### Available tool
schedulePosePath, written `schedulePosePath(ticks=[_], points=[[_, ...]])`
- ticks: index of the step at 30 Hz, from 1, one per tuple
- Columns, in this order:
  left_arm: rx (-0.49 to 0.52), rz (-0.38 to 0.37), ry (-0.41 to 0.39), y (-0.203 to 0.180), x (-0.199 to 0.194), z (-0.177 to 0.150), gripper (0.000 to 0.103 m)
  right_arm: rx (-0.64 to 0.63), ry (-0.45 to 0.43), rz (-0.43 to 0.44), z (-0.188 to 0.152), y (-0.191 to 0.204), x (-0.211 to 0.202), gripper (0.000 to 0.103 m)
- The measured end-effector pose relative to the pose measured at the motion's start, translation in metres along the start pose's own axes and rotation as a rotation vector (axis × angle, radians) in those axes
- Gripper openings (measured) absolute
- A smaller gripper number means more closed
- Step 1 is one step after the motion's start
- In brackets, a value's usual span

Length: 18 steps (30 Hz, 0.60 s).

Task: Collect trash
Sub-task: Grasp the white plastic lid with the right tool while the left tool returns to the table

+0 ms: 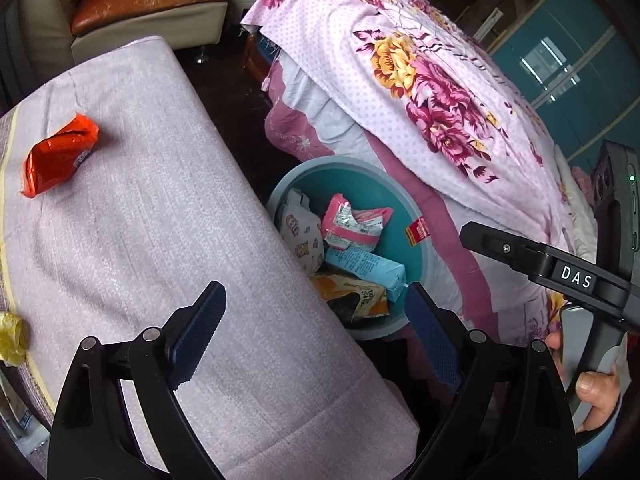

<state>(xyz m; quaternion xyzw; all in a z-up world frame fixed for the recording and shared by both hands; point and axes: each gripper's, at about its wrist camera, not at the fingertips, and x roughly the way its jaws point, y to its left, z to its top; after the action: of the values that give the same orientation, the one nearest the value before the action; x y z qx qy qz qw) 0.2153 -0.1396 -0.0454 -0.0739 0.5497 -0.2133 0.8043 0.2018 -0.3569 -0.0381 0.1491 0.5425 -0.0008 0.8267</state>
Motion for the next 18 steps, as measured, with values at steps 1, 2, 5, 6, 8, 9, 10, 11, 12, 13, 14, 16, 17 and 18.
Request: schedulePosePath(ticks=[1,2,5,6,8,9,10,11,12,13,14,16,17,18], points=[[-0.005,0.003,-0.003,0.004,-0.004,-0.003,0.091,-0.006,0.002,0.001,-0.001,0.004,0.000,0.078],[-0.009,0.006,-0.006,0.008,-0.008,-0.007,0.091,-0.013,0.005,0.004,-0.003,0.009,0.000,0.078],[-0.015,0.023,-0.012,0.022,-0.022,-0.019,0.091,-0.043,0.017,0.020,-0.012,0.029,0.000,0.078],[-0.018,0.030,-0.016,0.027,-0.027,-0.023,0.091,-0.051,0.020,0.022,-0.014,0.032,-0.001,0.078],[-0.027,0.040,-0.028,0.039,-0.038,-0.032,0.091,-0.075,0.031,0.028,-0.020,0.045,0.000,0.078],[-0.035,0.049,-0.034,0.045,-0.043,-0.035,0.091,-0.090,0.042,0.033,-0.025,0.053,0.001,0.078],[-0.047,0.058,-0.041,0.053,-0.049,-0.039,0.091,-0.101,0.049,0.036,-0.028,0.059,0.002,0.078],[-0.059,0.062,-0.048,0.059,-0.054,-0.042,0.091,-0.123,0.061,0.040,-0.034,0.070,0.003,0.078],[-0.073,0.065,-0.056,0.066,-0.059,-0.045,0.091,-0.133,0.066,0.042,-0.036,0.076,0.003,0.078],[-0.086,0.069,-0.064,0.073,-0.064,-0.049,0.091,-0.154,0.075,0.048,-0.041,0.084,0.003,0.078],[-0.100,0.073,-0.071,0.081,-0.070,-0.053,0.091,-0.164,0.079,0.050,-0.044,0.090,0.003,0.078],[-0.118,0.079,-0.082,0.093,-0.080,-0.060,0.091,-0.203,0.089,0.056,-0.055,0.106,0.002,0.078],[-0.125,0.085,-0.087,0.099,-0.085,-0.065,0.091,-0.211,0.092,0.057,-0.058,0.110,0.002,0.078],[-0.133,0.091,-0.091,0.105,-0.089,-0.070,0.091,-0.225,0.102,0.063,-0.064,0.117,0.003,0.078]])
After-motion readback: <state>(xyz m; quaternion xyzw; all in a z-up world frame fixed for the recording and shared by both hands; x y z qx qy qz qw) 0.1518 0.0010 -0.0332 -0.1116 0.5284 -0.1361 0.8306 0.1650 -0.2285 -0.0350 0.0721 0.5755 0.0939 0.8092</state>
